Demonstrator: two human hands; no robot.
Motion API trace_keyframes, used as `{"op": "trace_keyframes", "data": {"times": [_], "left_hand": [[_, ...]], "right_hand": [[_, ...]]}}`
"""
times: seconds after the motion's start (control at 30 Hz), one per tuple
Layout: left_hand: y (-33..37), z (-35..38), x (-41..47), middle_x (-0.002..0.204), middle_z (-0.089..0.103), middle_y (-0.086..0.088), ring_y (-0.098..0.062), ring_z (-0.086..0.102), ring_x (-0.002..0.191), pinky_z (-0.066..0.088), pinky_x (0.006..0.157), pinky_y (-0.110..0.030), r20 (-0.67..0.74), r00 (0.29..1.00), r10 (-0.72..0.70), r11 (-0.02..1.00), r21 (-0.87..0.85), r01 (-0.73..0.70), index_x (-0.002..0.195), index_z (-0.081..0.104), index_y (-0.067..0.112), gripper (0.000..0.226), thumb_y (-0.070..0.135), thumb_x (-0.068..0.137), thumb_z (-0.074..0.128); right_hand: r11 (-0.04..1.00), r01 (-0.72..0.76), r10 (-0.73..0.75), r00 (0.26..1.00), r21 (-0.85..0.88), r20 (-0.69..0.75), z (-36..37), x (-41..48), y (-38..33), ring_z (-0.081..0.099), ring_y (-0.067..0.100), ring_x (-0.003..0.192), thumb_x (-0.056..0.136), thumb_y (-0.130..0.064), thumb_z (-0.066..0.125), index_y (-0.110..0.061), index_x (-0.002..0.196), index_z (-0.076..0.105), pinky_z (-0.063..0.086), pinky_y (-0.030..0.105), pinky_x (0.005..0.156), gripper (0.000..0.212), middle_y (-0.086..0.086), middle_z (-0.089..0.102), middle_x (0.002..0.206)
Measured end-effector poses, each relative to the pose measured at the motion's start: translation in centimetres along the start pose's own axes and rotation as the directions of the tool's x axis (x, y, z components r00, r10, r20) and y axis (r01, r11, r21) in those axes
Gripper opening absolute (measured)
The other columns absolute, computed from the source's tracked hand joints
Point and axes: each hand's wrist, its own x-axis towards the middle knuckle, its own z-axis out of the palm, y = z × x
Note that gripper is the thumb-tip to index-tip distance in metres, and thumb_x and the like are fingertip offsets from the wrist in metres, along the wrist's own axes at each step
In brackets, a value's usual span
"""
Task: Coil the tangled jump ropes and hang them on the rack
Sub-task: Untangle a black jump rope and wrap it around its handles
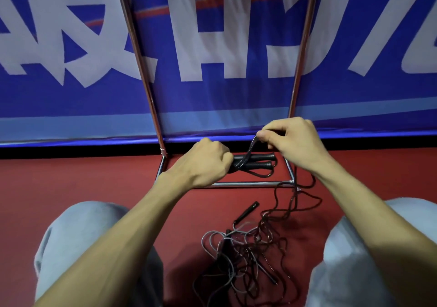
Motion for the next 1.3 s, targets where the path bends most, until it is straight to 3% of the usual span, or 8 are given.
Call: {"op": "trace_keyframes", "data": {"times": [0.17,0.3,0.4,0.53,0.67,0.8,1.1,1.3], "left_hand": [[0.2,0.4,-0.7,0.059,0.058,-0.013,-0.027,0.052,0.057,0.041,0.059,-0.037,-0.035,0.998,0.053,0.984,-0.167,-0.058,0.06,0.057,0.007,0.05,0.045,0.075,0.028],[0.5,0.3,-0.9,0.061,0.06,-0.004,-0.016,0.048,0.053,0.037,0.055,-0.028,0.021,0.998,0.058,0.956,-0.29,-0.05,0.071,0.064,0.013,0.061,0.07,0.076,0.043],[1.1,0.1,-1.4,0.058,0.051,0.005,-0.008,0.04,0.05,0.034,0.05,-0.024,0.029,0.99,0.139,0.95,-0.287,-0.125,0.079,0.064,0.015,0.027,0.042,0.077,0.07],[1.6,-0.6,-1.7,0.052,0.042,0.011,-0.005,0.033,0.045,0.029,0.046,-0.015,-0.022,0.994,0.108,0.849,-0.519,-0.104,0.083,0.06,0.011,0.012,0.019,0.074,0.057],[1.7,-1.6,-1.0,0.057,0.05,-0.002,-0.014,0.028,0.042,0.022,0.043,-0.019,-0.016,0.998,-0.065,0.516,-0.857,0.02,0.11,0.046,0.02,0.021,0.007,0.093,0.049],[1.2,-2.0,-0.3,0.06,0.049,-0.01,-0.012,0.026,0.04,0.018,0.045,-0.02,-0.081,0.972,-0.223,0.421,-0.907,0.021,0.112,0.054,0.024,0.026,0.008,0.099,0.039],[-1.5,-1.6,0.7,0.051,0.055,-0.005,-0.02,0.04,0.038,0.031,0.038,-0.021,-0.103,0.887,-0.449,0.693,-0.667,0.273,0.076,0.055,0.005,0.046,0.047,0.093,0.051],[-1.0,-1.3,0.2,0.059,0.054,-0.014,-0.035,0.053,0.059,0.046,0.064,-0.041,-0.034,0.955,-0.296,0.942,-0.177,0.285,0.093,0.06,-0.004,0.054,0.041,0.103,0.032]], "right_hand": [[0.944,-0.251,0.229,0.966,0.212,0.121,1.1,0.1,0.8,0.049,0.005,0.048,0.089,-0.027,0.065,-0.02,0.064,0.066,0.038,0.021,0.053,0.027,-0.005,0.057,0.052],[0.658,-0.52,0.404,0.854,0.545,0.328,0.4,-0.1,0.5,0.052,0.01,0.042,0.088,-0.018,0.066,-0.004,0.067,0.063,0.042,0.018,0.042,0.025,0.003,0.058,0.052],[0.505,-0.655,0.489,0.754,0.562,0.438,0.4,0.0,0.5,0.053,0.009,0.042,0.082,-0.019,0.071,-0.005,0.068,0.065,0.041,0.016,0.042,0.021,0.002,0.059,0.054],[0.42,-0.666,0.477,0.74,0.616,0.475,0.6,0.0,0.6,0.032,0.004,0.032,0.088,-0.011,0.059,-0.011,0.059,0.066,0.024,0.014,0.037,0.03,-0.003,0.05,0.047],[0.614,-0.556,0.342,0.827,0.56,0.446,0.7,-0.2,-0.1,0.043,0.009,0.039,0.093,-0.026,0.056,-0.006,0.074,0.065,0.031,0.017,0.039,0.028,-0.002,0.046,0.047],[0.807,-0.456,0.18,0.795,0.375,0.579,1.0,-0.7,-1.1,0.057,0.018,0.048,0.098,-0.031,0.05,-0.006,0.086,0.066,0.047,0.023,0.044,0.032,0.0,0.046,0.048],[0.986,0.071,0.043,0.761,-0.149,0.647,-0.6,-1.6,-2.8,0.062,0.008,0.047,0.095,-0.023,0.055,-0.015,0.088,0.059,0.037,0.01,0.041,0.011,0.01,0.062,0.057],[0.956,0.266,-0.225,0.936,-0.124,0.272,-1.2,-0.6,-1.2,0.055,0.01,0.065,0.091,-0.022,0.063,-0.018,0.086,0.07,0.042,0.027,0.064,0.01,-0.004,0.062,0.07]]}}
